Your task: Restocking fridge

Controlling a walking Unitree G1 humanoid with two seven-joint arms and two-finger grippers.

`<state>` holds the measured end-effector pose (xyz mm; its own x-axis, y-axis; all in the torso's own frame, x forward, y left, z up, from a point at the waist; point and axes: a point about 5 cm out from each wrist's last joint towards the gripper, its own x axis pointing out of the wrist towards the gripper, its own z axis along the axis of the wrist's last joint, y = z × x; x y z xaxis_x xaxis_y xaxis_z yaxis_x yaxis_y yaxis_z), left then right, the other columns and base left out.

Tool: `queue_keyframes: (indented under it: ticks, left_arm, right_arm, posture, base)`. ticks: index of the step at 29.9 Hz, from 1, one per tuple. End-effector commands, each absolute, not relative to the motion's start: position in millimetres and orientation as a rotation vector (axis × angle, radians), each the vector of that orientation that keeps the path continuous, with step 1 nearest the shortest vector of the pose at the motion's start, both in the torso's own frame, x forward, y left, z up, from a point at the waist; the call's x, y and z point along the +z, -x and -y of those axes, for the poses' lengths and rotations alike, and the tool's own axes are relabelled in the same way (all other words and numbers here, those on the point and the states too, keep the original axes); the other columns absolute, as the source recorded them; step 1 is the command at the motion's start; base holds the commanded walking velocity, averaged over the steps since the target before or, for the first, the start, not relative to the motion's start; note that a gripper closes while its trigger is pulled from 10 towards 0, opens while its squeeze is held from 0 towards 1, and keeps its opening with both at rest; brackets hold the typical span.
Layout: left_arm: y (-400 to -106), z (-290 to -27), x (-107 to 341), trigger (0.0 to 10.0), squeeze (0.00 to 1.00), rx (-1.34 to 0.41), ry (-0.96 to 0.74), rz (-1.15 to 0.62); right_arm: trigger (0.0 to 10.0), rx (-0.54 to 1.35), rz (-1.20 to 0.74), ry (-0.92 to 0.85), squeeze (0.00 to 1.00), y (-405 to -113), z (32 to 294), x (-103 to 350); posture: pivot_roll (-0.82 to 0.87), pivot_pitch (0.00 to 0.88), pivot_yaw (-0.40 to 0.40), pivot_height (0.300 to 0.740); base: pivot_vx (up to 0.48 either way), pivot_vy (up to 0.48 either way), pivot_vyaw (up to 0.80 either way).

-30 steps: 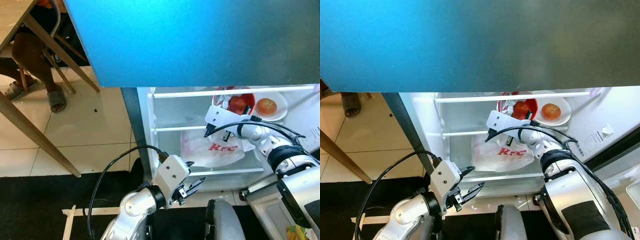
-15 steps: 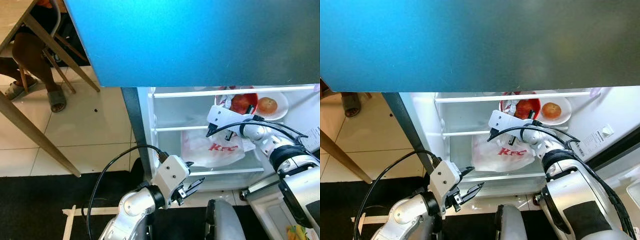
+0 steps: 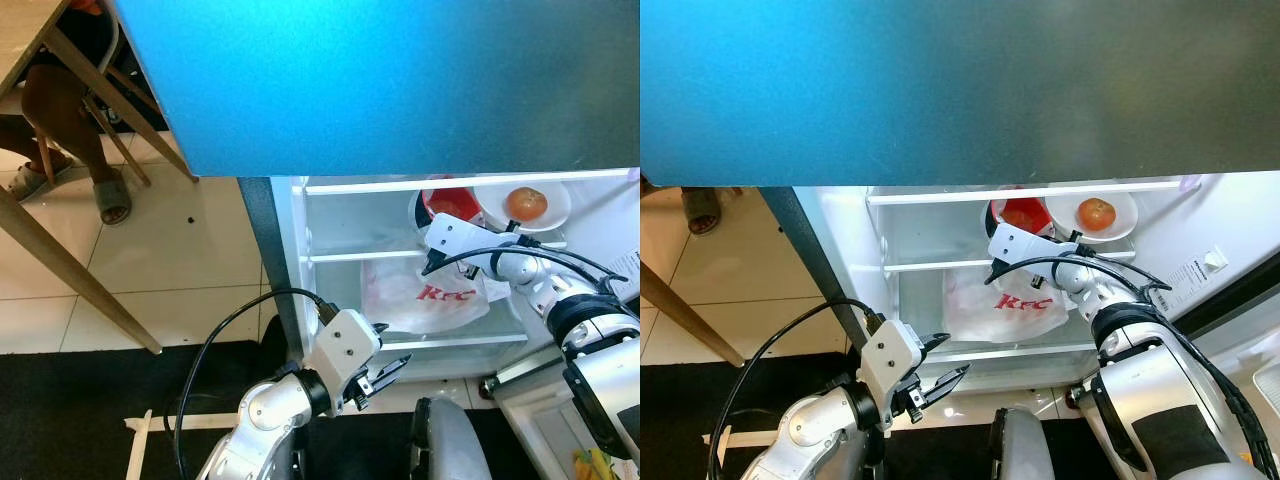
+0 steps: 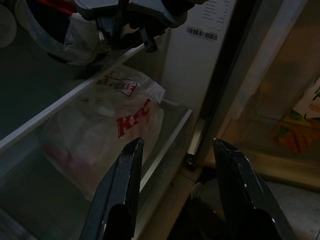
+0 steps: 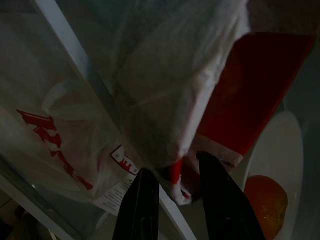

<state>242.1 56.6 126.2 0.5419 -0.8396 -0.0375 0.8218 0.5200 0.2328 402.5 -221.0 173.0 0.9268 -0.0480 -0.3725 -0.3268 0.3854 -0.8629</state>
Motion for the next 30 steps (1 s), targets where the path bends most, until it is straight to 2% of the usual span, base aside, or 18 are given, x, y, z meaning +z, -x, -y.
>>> queue_keyframes:
  ticks: [1,4,5,6,7,8,9,10,11,21,30]
  left_arm:
    - [-238.6,-57.4,120.7,10.0,0.00,-1.017,-0.239,0.054]
    - [-239.0,-58.0,120.4,10.0,0.00,-1.017,-0.241,0.053]
    - [-239.1,-58.2,120.5,10.0,0.00,-1.017,-0.240,0.053]
    - [-239.1,-58.2,120.5,10.0,0.00,-1.017,-0.240,0.053]
    - [-239.2,-58.3,120.7,10.0,0.00,-1.017,-0.241,0.054]
    - [-239.2,-58.3,120.8,10.0,0.00,-1.018,-0.241,0.054]
    - [-239.4,-58.3,120.9,10.0,0.00,-1.018,-0.242,0.055]
    - [-239.8,-58.4,120.7,10.0,0.00,-1.018,-0.243,0.054]
    - [-240.6,-58.6,121.0,10.0,0.00,-1.016,-0.243,0.055]
    - [-246.2,-57.3,120.3,10.0,0.00,-1.013,-0.248,0.061]
    - [-253.9,-52.7,119.5,10.0,0.00,-1.017,-0.252,0.066]
  right_arm:
    - [10.0,0.170,-0.393,1.161,0.00,-399.0,228.6,166.9]
    - [10.0,0.163,-0.385,1.160,0.00,-399.7,228.4,169.1]
    - [10.0,0.158,-0.374,1.159,0.46,-400.7,227.9,171.7]
    - [10.0,0.158,-0.374,1.159,0.46,-400.7,227.9,171.7]
    - [10.0,0.152,-0.363,1.159,0.84,-401.7,227.2,174.3]
    - [10.0,0.147,-0.355,1.158,0.89,-402.5,226.7,176.3]
    - [10.0,0.138,-0.344,1.165,0.84,-403.5,226.1,178.9]
    - [10.0,0.133,-0.337,1.170,0.84,-404.0,225.7,180.4]
    - [10.0,0.114,-0.308,1.165,0.00,-406.2,223.9,186.3]
    - [10.0,0.119,-0.224,1.126,0.00,-412.6,211.5,202.7]
    - [10.0,0.201,-0.271,1.148,0.00,-408.3,213.0,190.1]
  posture:
    - [0.14,0.352,-0.009,0.617]
    - [0.14,0.350,-0.007,0.617]
    - [0.14,0.350,-0.006,0.617]
    - [0.14,0.350,-0.006,0.617]
    - [0.14,0.350,-0.005,0.617]
    - [0.14,0.350,-0.005,0.617]
    - [0.14,0.350,-0.006,0.617]
    - [0.14,0.350,-0.006,0.617]
    - [0.14,0.348,-0.006,0.617]
    - [0.11,0.329,0.000,0.617]
    - [0.09,0.300,0.002,0.617]
  base:
    - [0.000,0.000,0.00]
    - [0.000,0.000,0.00]
    - [0.000,0.000,0.00]
    - [0.000,0.000,0.00]
    - [0.000,0.000,0.00]
    - [0.000,0.000,0.00]
    - [0.000,0.000,0.00]
    - [0.000,0.000,0.00]
    - [0.000,0.000,0.00]
    - [0.000,0.000,0.00]
    - [0.000,0.000,0.00]
